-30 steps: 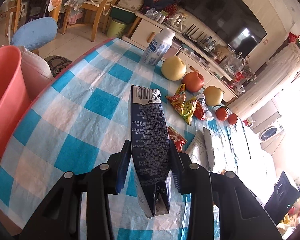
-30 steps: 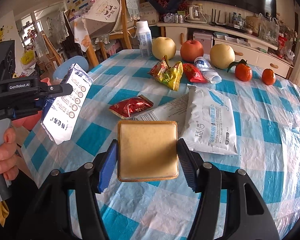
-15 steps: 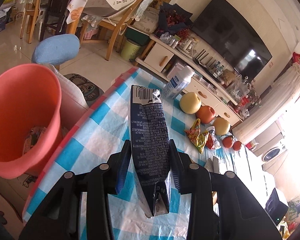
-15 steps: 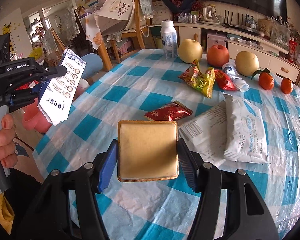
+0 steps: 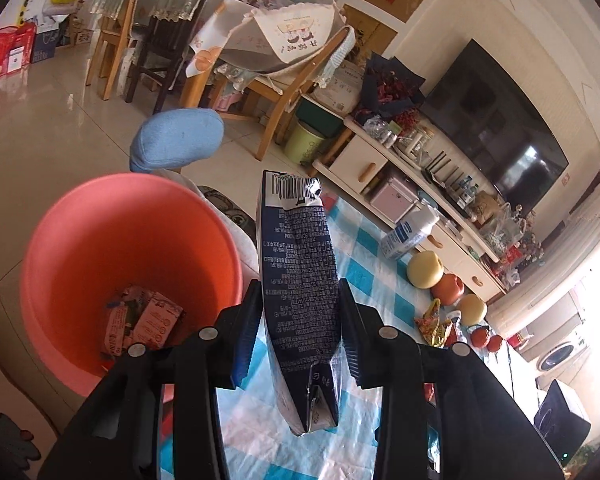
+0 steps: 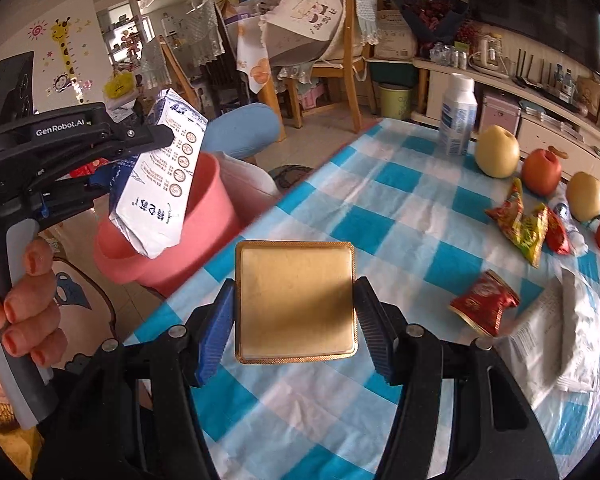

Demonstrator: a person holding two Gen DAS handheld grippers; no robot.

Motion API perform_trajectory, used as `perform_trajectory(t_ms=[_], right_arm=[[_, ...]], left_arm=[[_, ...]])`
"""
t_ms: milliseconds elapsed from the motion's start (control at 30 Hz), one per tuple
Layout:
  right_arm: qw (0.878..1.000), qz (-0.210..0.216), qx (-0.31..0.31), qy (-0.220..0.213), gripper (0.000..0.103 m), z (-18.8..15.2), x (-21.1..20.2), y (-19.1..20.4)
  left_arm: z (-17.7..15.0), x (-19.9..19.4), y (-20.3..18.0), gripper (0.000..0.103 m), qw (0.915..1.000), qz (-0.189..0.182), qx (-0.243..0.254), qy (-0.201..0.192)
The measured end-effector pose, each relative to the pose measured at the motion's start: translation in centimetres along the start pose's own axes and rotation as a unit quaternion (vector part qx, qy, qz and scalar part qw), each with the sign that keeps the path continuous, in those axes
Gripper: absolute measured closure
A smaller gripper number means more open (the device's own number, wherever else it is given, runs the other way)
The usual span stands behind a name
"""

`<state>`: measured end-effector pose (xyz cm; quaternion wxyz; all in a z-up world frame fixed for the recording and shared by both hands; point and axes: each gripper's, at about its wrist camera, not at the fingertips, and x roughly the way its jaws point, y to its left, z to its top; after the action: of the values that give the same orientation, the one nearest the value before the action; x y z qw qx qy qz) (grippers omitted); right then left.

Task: Collect trash
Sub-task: 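Lift and carry the carton and gold box to the pink bucket, then open both tools over the bucket to drop the carton and box, then move both open tools back over the table toward the remaining wrappers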

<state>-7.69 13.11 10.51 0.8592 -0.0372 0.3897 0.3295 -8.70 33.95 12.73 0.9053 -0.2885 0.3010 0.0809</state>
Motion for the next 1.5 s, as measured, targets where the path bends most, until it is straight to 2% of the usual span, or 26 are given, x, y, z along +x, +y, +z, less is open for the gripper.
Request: perform_trajectory(t_ms=[133, 333, 533, 667, 833, 933, 967, 1000, 1067, 1133, 1167, 1500], right_arm=[[0.999, 0.021, -0.030, -0.001, 0.043, 2.1, 1.6, 3.6], [0.997, 0.046, -0.065, -0.002, 0.043, 4.9, 4.0, 8.3], [0.994, 0.060, -0.088, 0.004, 0.043, 6.2, 6.7, 11.4], [0.992, 0.064, -0.111, 0.013, 0.043, 6.6, 8.5, 13.1], [0.987, 0.043, -0.156, 0.025, 0.040, 6.3, 10.5, 15.0], [0.986, 0.027, -0.161, 0.023, 0.027, 5.7, 11.0, 15.1], [0.987, 0.025, -0.154, 0.020, 0.024, 5.6, 10.9, 14.8], [0.989, 0.023, -0.148, 0.018, 0.024, 5.5, 10.7, 14.5], [0.990, 0.024, -0.136, 0.014, 0.023, 5.2, 10.2, 13.8], [0.992, 0.014, -0.124, 0.008, 0.019, 4.9, 9.6, 12.9], [0.993, 0.010, -0.117, 0.006, 0.019, 4.8, 9.3, 12.5], [0.998, -0.007, -0.061, -0.028, 0.017, 3.3, 5.1, 7.9]], left_arm=[[1.4, -1.1, 2.8, 0.064, 0.9985, 0.044, -0.018, -0.028], [3.3, -2.0, 8.1, 0.064, 0.9929, 0.088, -0.066, -0.046], [4.5, -2.2, 12.0, 0.064, 0.9874, 0.113, -0.100, -0.048], [4.4, -2.1, 13.0, 0.064, 0.9862, 0.117, -0.109, -0.043], [4.4, -1.4, 12.9, 0.063, 0.9851, 0.121, -0.117, -0.032], [4.4, -1.0, 12.8, 0.061, 0.9842, 0.128, -0.120, -0.023], [4.3, -1.0, 12.6, 0.055, 0.9842, 0.128, -0.120, -0.024], [4.4, -0.9, 12.6, 0.045, 0.9839, 0.131, -0.118, -0.025], [4.4, -0.9, 12.1, 0.038, 0.9838, 0.139, -0.109, -0.033], [4.4, -0.8, 11.5, 0.035, 0.9843, 0.144, -0.095, -0.037], [4.3, -0.7, 11.3, 0.031, 0.9848, 0.143, -0.092, -0.037], [3.7, 0.3, 7.9, 0.017, 0.9888, 0.137, -0.051, -0.030]])
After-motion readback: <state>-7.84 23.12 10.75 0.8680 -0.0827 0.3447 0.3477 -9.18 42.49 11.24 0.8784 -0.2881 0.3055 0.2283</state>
